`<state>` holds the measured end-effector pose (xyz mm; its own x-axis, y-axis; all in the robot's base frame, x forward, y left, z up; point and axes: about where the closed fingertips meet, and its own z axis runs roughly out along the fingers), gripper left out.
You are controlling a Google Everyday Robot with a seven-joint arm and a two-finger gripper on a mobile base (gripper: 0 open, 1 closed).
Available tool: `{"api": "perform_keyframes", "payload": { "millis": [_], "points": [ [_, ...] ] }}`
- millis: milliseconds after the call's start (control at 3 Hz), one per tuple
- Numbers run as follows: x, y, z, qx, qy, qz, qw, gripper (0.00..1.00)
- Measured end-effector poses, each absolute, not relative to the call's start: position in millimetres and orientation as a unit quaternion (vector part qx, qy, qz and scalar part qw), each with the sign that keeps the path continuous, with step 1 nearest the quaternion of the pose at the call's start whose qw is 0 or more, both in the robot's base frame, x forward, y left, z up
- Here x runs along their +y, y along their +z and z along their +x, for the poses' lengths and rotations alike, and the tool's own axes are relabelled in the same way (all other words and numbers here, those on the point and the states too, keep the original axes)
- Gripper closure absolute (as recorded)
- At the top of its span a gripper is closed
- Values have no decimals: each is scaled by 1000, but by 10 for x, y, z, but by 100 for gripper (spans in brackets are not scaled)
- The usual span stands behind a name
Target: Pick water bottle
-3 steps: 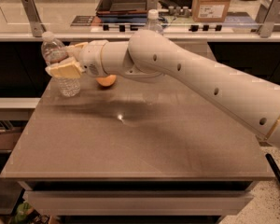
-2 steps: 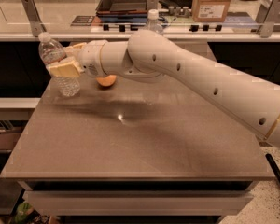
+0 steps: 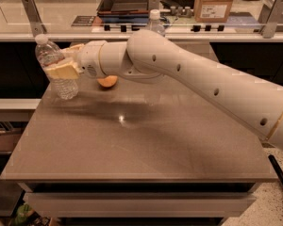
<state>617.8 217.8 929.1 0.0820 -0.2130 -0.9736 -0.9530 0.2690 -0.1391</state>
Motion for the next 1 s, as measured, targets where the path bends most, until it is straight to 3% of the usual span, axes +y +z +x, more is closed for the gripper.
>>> {"api": "perform_keyframes", "payload": {
  "millis": [1000],
  "points": [
    [1994,9803,6237,559,320,-503,576,100]
  ]
}}
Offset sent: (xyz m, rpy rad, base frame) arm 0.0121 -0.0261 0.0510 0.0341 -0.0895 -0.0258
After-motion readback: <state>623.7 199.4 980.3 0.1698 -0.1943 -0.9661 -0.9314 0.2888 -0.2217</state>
